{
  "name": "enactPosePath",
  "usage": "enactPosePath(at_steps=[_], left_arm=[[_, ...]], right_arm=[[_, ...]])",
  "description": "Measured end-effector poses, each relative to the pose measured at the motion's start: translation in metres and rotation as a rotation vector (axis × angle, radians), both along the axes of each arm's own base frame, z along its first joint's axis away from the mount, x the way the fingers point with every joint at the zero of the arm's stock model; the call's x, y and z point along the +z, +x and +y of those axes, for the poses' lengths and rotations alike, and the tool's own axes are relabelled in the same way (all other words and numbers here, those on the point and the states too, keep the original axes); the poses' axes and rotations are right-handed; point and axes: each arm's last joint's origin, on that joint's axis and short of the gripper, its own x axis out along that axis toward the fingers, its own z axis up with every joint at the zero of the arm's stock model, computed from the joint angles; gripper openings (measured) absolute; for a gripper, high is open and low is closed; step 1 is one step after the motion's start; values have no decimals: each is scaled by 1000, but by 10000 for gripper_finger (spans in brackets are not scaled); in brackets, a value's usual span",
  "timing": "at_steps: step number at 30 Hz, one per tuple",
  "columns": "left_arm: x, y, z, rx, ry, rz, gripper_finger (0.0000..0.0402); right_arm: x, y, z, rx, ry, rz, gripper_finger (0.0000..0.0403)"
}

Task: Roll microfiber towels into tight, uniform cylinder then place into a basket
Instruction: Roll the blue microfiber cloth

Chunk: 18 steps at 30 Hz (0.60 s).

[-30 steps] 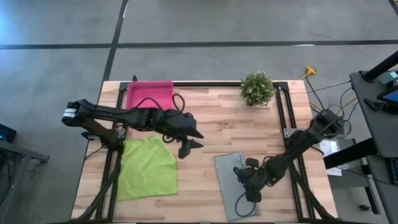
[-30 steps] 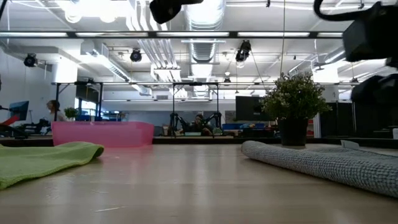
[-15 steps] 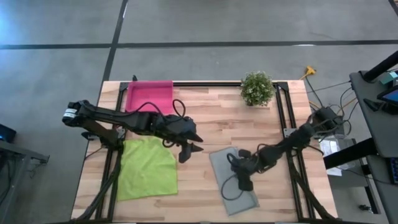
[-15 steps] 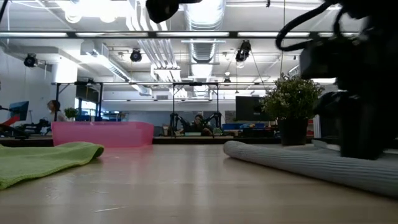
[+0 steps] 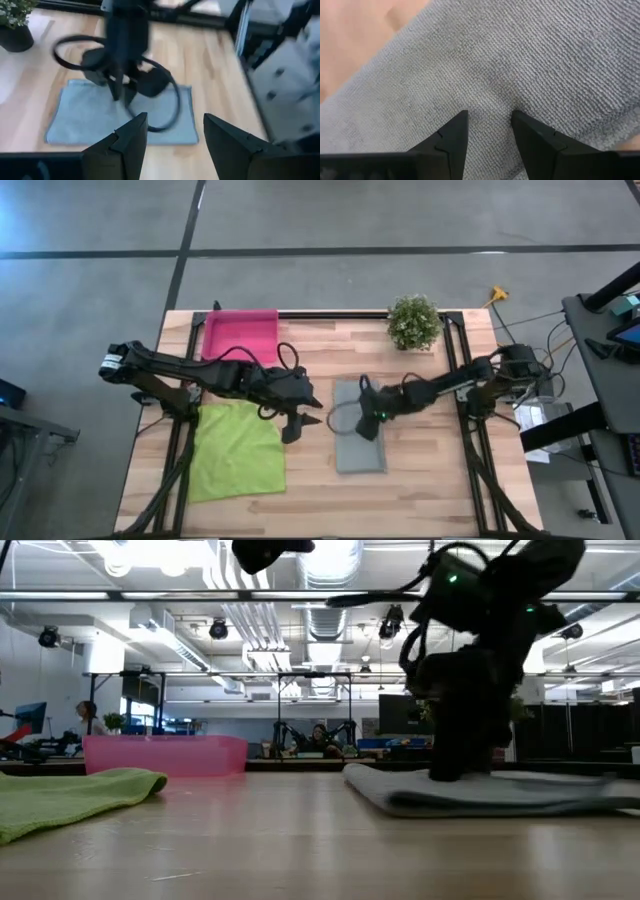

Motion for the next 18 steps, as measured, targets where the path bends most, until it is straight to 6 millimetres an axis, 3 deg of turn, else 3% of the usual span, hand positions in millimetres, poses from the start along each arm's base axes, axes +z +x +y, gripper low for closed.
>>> enactPosePath(at_steps=[5, 8, 13, 18], left_arm=[[-14, -4, -3, -75, 197, 80, 178], [-33, -7, -6, -139, 287, 123, 178], [-60, -8, -16, -227, 365, 97, 178], [-73, -1, -37, -358, 507, -111, 178]], right_arm=[[28, 4, -6, 96, -8, -102, 150], [50, -5, -1, 137, -24, -165, 151], [90, -37, 17, 289, -70, -233, 159], [113, -72, 53, 581, -219, -283, 178]])
